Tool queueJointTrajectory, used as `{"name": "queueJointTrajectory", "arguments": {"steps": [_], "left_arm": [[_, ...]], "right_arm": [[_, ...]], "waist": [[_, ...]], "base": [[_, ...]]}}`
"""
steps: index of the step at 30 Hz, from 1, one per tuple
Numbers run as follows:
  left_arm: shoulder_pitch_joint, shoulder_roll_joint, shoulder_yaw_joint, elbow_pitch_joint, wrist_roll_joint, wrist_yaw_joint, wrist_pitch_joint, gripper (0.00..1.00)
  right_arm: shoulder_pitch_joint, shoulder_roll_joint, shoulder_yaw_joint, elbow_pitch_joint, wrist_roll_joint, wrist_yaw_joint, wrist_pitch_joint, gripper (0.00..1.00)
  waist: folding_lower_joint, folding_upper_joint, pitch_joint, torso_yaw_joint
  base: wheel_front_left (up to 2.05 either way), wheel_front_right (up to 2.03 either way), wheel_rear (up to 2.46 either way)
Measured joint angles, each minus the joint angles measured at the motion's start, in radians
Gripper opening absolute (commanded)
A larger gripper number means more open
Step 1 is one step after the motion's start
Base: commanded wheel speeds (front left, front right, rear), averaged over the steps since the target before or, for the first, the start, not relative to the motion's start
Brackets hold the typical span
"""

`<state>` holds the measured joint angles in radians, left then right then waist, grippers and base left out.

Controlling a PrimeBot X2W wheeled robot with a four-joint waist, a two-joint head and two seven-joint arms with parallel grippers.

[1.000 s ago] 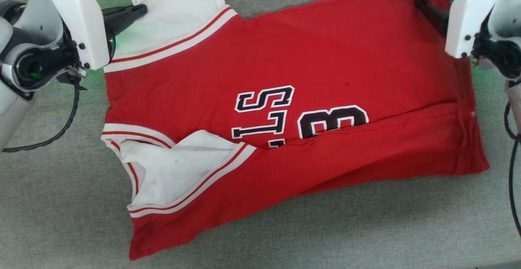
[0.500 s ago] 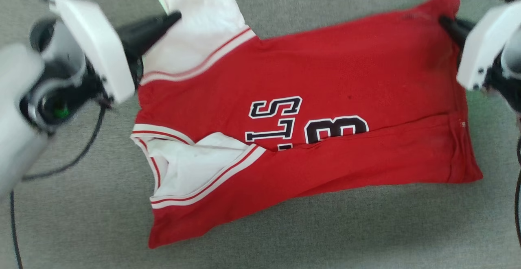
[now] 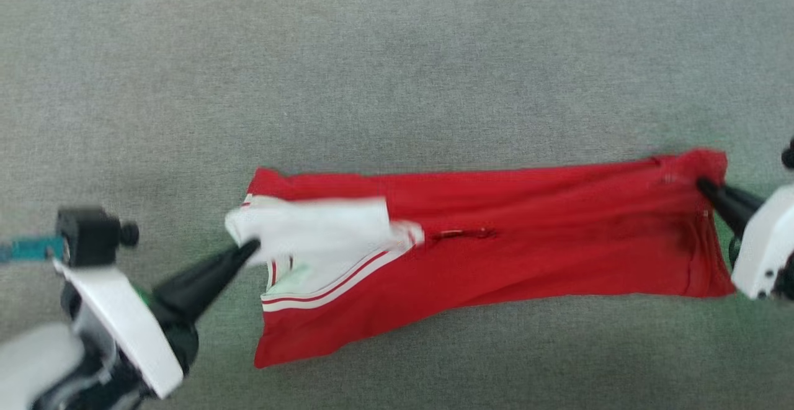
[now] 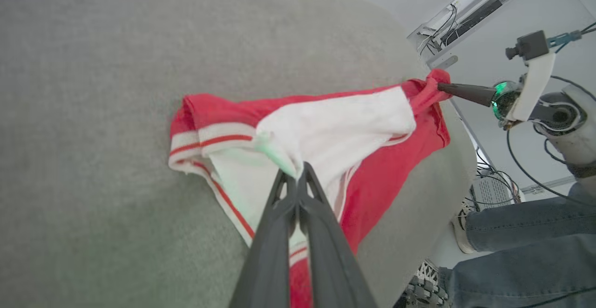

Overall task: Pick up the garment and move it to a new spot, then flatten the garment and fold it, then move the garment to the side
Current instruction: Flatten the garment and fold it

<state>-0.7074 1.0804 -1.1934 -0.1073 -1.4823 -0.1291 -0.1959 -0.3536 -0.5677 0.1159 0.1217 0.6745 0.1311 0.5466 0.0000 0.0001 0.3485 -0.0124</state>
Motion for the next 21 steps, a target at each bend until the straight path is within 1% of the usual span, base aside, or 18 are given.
{"name": "queueJointTrajectory", "arguments": {"steps": [1, 2, 4, 8, 10, 12, 13, 14, 15, 16, 17, 18, 21], "left_arm": [[0.053, 0.001, -0.009, -0.01, -0.003, 0.0, -0.03, 0.0], [0.053, 0.001, -0.009, -0.01, -0.003, 0.0, -0.03, 0.0], [0.088, -0.018, -0.013, -0.017, -0.011, 0.0, -0.044, 0.0], [0.114, -0.079, -0.02, 0.033, -0.004, 0.0, -0.054, 0.0], [0.116, -0.119, -0.025, 0.064, -0.012, 0.0, -0.054, 0.0], [0.113, -0.146, -0.03, 0.108, -0.008, 0.0, -0.048, 0.0], [0.109, -0.153, -0.032, 0.132, -0.003, 0.0, -0.045, 0.0], [0.105, -0.162, -0.033, 0.148, -0.003, 0.0, -0.045, 0.04], [0.099, -0.172, -0.034, 0.165, 0.004, 0.0, -0.045, 0.22], [0.096, -0.179, -0.035, 0.178, 0.013, 0.0, -0.045, 0.37], [0.095, -0.184, -0.034, 0.189, 0.014, 0.0, -0.047, 0.57], [0.096, -0.19, -0.033, 0.193, 0.014, 0.0, -0.051, 1.0], [0.098, -0.204, -0.015, 0.209, 0.031, 0.0, -0.06, 1.0]], "right_arm": [[0.062, 0.018, -0.041, -0.04, -0.011, 0.0, 0.012, 0.0], [0.062, 0.018, -0.041, -0.04, -0.011, 0.0, 0.012, 0.0], [0.109, 0.039, -0.07, -0.07, -0.03, 0.0, 0.025, 0.0], [0.148, 0.082, -0.112, -0.083, -0.069, 0.0, 0.031, 0.0], [0.147, 0.1, -0.116, -0.074, -0.094, 0.0, 0.03, 0.0], [0.135, 0.124, -0.114, -0.054, -0.102, 0.0, 0.025, 0.0], [0.129, 0.128, -0.109, -0.046, -0.106, 0.0, 0.024, 0.09], [0.121, 0.129, -0.103, -0.041, -0.11, 0.0, 0.024, 0.37], [0.113, 0.131, -0.097, -0.038, -0.113, 0.0, 0.019, 0.75], [0.109, 0.134, -0.095, -0.035, -0.113, 0.0, 0.016, 1.0], [0.108, 0.135, -0.096, -0.034, -0.113, 0.0, 0.016, 1.0], [0.108, 0.135, -0.1, -0.035, -0.113, 0.0, 0.016, 1.0], [0.111, 0.129, -0.135, -0.046, -0.103, 0.0, 0.026, 1.0]], "waist": [[0.0, 0.0, 0.001, 0.003], [0.0, 0.0, 0.001, 0.003], [0.0, 0.0, 0.004, 0.008], [0.0, 0.0, 0.013, 0.017], [0.0, 0.0, 0.018, 0.02], [0.0, 0.0, 0.021, 0.019], [0.0, 0.0, 0.021, 0.018], [0.0, 0.0, 0.021, 0.017], [0.0, 0.0, 0.019, 0.016], [0.0, 0.0, 0.018, 0.015], [0.0, 0.0, 0.015, 0.015], [0.0, 0.0, 0.013, 0.015], [0.0, 0.0, 0.002, 0.021]], "base": [[0.0, 0.0, 0.0], [0.0, 0.0, 0.0], [0.0, 0.0, 0.0], [0.0, 0.0, 0.0], [0.0, 0.0, 0.0], [0.0, 0.0, 0.0], [0.0, 0.0, 0.0], [0.0, 0.0, 0.0], [0.0, 0.0, 0.0], [0.0, 0.0, 0.0], [0.0, 0.0, 0.0], [0.0, 0.0, 0.0], [0.0, 0.0, 0.0]]}}
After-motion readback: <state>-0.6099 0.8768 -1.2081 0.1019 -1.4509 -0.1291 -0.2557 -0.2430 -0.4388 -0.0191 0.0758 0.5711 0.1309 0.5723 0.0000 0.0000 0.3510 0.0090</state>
